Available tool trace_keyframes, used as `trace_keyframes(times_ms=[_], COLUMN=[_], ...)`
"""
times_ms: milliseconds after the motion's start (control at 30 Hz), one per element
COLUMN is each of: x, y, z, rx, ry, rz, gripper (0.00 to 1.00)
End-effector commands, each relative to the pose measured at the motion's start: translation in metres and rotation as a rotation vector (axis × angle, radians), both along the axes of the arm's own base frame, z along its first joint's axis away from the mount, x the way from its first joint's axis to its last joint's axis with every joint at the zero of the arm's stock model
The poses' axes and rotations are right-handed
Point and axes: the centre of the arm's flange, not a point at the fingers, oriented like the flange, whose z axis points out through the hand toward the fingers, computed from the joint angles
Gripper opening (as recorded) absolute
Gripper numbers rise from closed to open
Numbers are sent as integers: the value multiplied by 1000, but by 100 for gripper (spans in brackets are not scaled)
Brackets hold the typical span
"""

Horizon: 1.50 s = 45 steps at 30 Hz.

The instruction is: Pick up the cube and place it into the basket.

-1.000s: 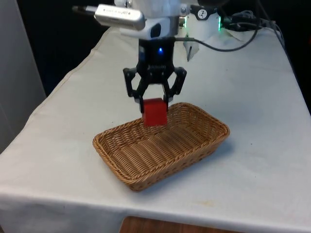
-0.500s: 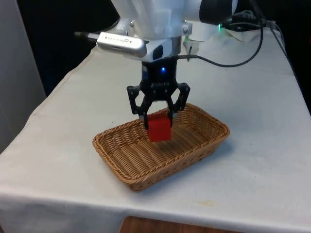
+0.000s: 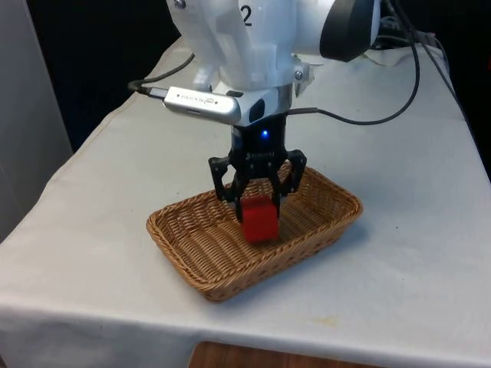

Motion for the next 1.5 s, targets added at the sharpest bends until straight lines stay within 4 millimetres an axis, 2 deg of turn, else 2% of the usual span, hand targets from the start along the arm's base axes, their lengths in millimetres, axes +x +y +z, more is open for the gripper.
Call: trace_keyframes(times_ms=[0, 167, 233, 267, 367, 400, 467, 500, 533, 800, 933, 967, 1067, 1267, 1300, 1367, 1467], x=[1, 3, 3, 3, 2, 3, 3, 3, 3, 2, -4, 1, -9, -20, -14, -26, -32], y=[0, 1, 2, 2, 2, 2, 2, 3, 3, 1, -5, -5, -9, -15, -14, -17, -19], z=[-2, -2, -2, -2, -1, -1, -1, -1, -1, 1, 17, 14, 31, 50, 47, 58, 66], rx=[5, 2, 1, 1, -2, 0, 0, 0, -1, -1, -1, -3, 4, 13, 15, 18, 25], ry=[6, 2, 1, 0, -4, -1, -1, -2, -2, -2, -5, -2, -5, -8, -6, -11, -13], rz=[-3, 0, 1, 1, 2, 1, 1, 2, 2, 2, 3, 1, 2, 2, 0, 2, 1], gripper=[3, 3, 10, 28, 57, 57, 77, 96, 100, 100, 100, 100, 100, 100, 100, 100, 100])
